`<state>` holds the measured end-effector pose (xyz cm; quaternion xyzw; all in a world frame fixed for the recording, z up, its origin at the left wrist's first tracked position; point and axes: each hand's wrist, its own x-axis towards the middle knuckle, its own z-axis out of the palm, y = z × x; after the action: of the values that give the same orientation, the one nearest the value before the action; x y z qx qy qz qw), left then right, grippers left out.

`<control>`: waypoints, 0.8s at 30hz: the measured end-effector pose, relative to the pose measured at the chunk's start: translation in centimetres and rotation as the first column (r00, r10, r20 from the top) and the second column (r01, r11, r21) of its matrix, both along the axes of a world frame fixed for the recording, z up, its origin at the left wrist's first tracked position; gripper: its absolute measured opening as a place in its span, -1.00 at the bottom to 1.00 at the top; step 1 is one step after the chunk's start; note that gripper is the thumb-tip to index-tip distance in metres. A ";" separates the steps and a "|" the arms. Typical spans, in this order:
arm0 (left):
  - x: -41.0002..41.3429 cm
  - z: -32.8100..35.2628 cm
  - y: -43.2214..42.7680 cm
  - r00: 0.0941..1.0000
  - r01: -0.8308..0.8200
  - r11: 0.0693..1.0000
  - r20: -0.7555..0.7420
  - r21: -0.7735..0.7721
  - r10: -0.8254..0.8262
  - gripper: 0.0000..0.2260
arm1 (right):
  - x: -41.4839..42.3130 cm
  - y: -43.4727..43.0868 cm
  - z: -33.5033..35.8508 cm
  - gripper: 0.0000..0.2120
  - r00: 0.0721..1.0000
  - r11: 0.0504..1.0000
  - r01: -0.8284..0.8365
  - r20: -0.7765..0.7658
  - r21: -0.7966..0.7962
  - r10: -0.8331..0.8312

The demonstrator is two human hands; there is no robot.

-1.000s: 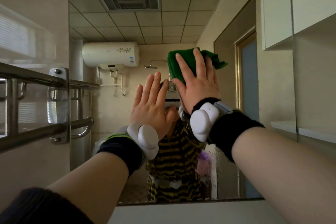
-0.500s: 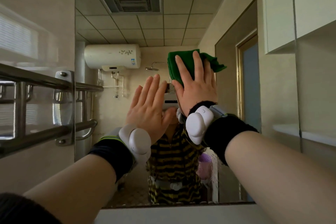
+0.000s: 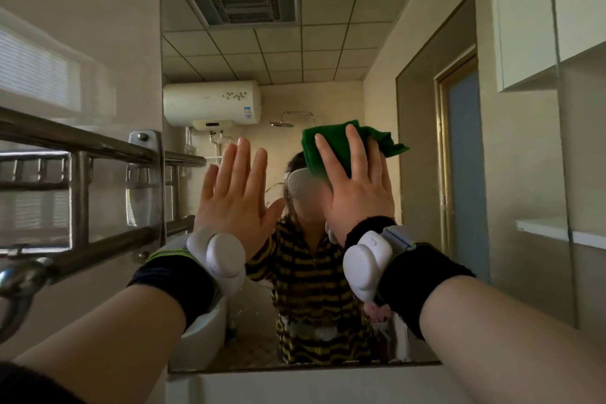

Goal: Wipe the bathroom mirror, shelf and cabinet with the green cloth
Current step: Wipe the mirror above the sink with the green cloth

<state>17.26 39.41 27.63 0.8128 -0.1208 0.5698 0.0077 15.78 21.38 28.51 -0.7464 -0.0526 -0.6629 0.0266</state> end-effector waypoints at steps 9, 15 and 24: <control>0.6 -0.2 0.0 0.999 0.038 0.999 0.028 -0.012 -0.038 -0.33 | 0.3 0.5 3.1 -0.45 0.997 0.999 0.024 -0.067 -0.032 -0.026; 0.9 -0.4 0.2 0.997 0.065 0.998 0.042 -0.001 -0.065 -0.34 | 0.7 1.8 6.7 -0.45 0.998 0.997 0.048 -0.040 -0.053 -0.050; 1.3 -0.6 0.2 0.995 0.076 0.997 0.061 -0.008 -0.075 -0.36 | 1.2 3.4 5.8 -0.47 0.999 0.999 0.030 0.016 0.034 -0.030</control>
<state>18.60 39.65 27.04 0.7900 -0.1487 0.5940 0.0298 16.94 24.77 34.33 -0.7409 -0.0303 -0.6703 0.0290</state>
